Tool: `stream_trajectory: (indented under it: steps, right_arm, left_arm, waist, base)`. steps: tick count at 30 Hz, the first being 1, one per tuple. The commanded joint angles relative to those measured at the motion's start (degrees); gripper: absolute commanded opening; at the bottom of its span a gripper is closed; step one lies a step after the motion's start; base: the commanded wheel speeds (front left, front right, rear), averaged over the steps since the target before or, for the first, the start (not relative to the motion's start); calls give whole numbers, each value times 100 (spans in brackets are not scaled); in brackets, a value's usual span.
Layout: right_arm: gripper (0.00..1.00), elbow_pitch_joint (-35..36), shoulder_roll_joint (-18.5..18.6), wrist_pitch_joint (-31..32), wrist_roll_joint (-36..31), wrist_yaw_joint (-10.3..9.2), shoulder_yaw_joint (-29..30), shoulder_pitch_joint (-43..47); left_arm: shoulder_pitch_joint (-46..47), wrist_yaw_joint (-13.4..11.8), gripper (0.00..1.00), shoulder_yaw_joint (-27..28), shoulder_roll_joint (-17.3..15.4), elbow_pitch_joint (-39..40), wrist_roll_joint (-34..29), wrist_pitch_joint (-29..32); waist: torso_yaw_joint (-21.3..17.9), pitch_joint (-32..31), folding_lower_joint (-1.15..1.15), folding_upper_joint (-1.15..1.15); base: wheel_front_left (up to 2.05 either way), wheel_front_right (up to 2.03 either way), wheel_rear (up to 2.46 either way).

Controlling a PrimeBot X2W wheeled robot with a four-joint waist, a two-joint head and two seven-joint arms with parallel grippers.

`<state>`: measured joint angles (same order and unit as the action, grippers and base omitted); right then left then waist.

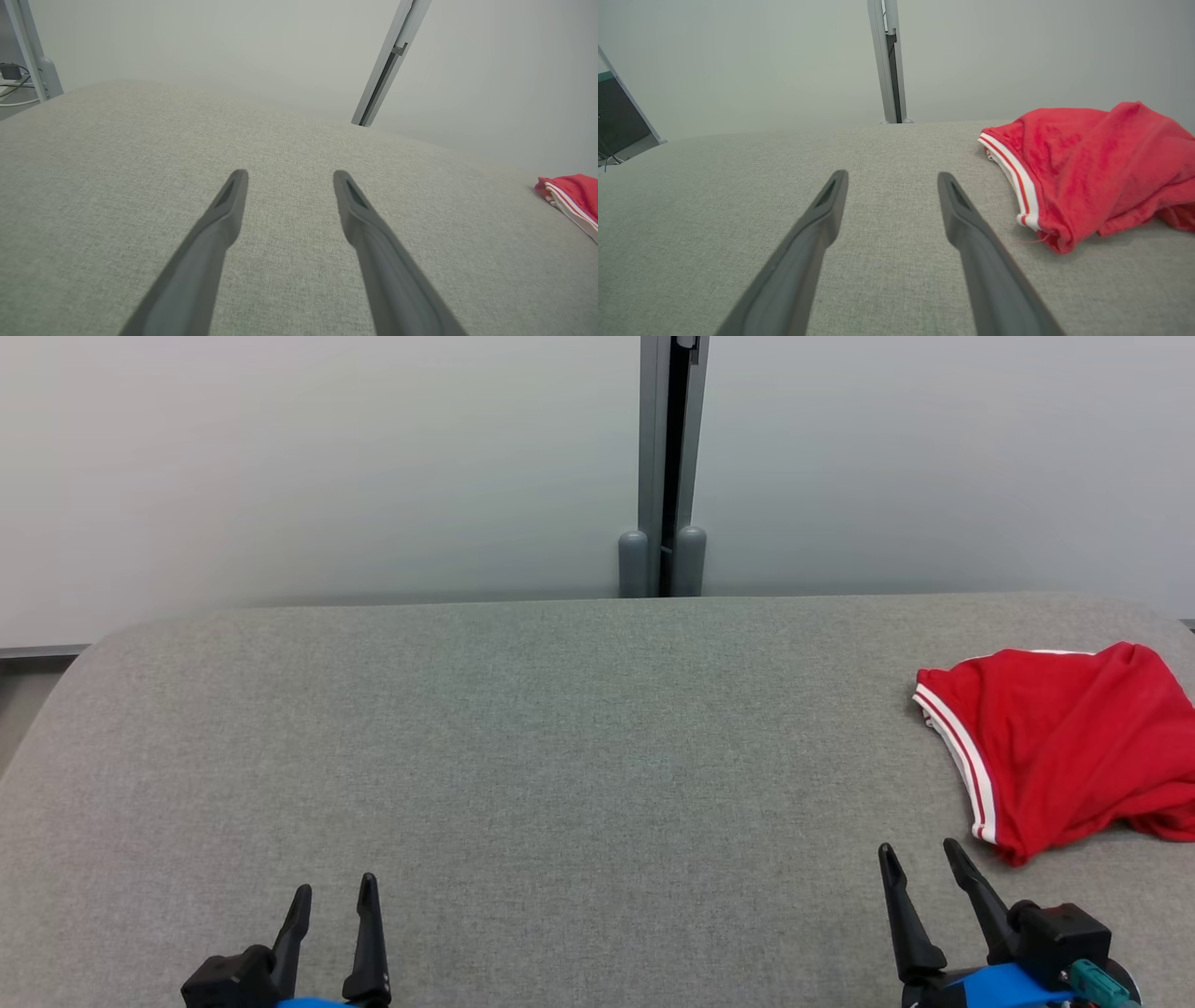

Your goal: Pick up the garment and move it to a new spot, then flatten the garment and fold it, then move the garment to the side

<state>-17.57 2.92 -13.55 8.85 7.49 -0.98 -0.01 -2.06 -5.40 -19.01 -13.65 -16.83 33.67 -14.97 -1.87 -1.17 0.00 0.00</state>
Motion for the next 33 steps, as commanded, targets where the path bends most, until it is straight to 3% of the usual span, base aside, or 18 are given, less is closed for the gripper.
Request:
stream_trajectory:
  steps: [1, 11, 12, 16, 33]
  right_arm:
    - [100, 0, -2, -24, 33, 1, 3, 64]
    - [100, -75, -2, -7, 78, 1, 20, 8]
    - [0, -67, 0, 2, 57, 0, 12, 1]
    - [0, -221, -7, 52, 145, 0, 20, 32]
    - [0, -69, -4, 509, 2078, 0, 191, -130]
  left_arm:
    - [76, 29, 100, 41, 3, -15, -46, -27]
    - [131, 12, 100, 8, -11, -122, -95, -28]
    - [63, 17, 0, -3, -12, -117, -75, -1]
    - [-21, 33, 0, -6, 53, -244, -2, 48]
    - [205, 329, 0, 595, 286, -130, 1380, 539]
  waist:
    - [-4, -2, 0, 0]
    - [9, 0, 0, 0]
    - [7, -1, 0, 0]
    - [8, 0, 0, 0]
    - [34, 19, 0, 0]
  base:
    - [0, 0, 0]
    - [0, 0, 0]
    - [0, 0, 0]
    - [0, 0, 0]
    - [0, 0, 0]
